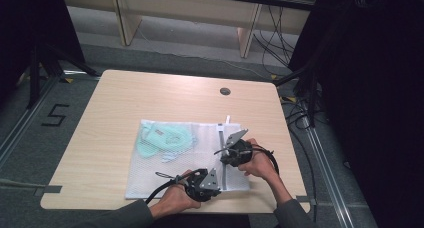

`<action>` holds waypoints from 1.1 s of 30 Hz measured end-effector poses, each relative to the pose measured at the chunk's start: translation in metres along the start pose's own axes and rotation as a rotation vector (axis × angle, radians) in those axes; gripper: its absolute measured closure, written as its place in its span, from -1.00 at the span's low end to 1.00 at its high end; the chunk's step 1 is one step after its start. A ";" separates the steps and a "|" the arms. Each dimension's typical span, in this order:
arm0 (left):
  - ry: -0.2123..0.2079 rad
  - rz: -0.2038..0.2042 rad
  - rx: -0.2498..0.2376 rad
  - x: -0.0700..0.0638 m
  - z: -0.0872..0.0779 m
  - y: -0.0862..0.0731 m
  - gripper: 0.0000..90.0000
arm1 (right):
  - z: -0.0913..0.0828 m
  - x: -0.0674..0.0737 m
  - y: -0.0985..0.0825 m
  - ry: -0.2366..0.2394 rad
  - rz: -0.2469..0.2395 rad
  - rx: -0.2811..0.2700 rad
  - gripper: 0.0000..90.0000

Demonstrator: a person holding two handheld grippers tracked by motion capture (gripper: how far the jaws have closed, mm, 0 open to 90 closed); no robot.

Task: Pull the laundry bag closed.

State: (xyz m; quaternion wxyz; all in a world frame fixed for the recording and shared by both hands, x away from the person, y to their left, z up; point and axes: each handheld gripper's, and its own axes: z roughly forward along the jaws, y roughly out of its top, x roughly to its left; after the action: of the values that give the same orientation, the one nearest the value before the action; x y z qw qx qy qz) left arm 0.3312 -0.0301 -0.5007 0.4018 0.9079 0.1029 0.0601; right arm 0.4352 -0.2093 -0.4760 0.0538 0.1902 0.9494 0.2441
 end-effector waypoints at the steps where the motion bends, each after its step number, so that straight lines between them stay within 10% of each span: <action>1: 0.000 -0.001 -0.001 0.000 0.000 0.000 0.97 | 0.001 -0.003 0.001 -0.002 -0.033 -0.013 0.92; 33: -0.002 -0.009 -0.002 0.000 -0.001 0.001 0.97 | 0.003 -0.015 0.006 -0.029 -0.005 -0.010 0.93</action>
State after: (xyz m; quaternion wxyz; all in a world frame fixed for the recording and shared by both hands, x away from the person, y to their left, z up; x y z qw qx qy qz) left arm 0.3313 -0.0296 -0.4992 0.4032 0.9070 0.1068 0.0576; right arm 0.4517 -0.2087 -0.4759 0.0690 0.1909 0.9478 0.2459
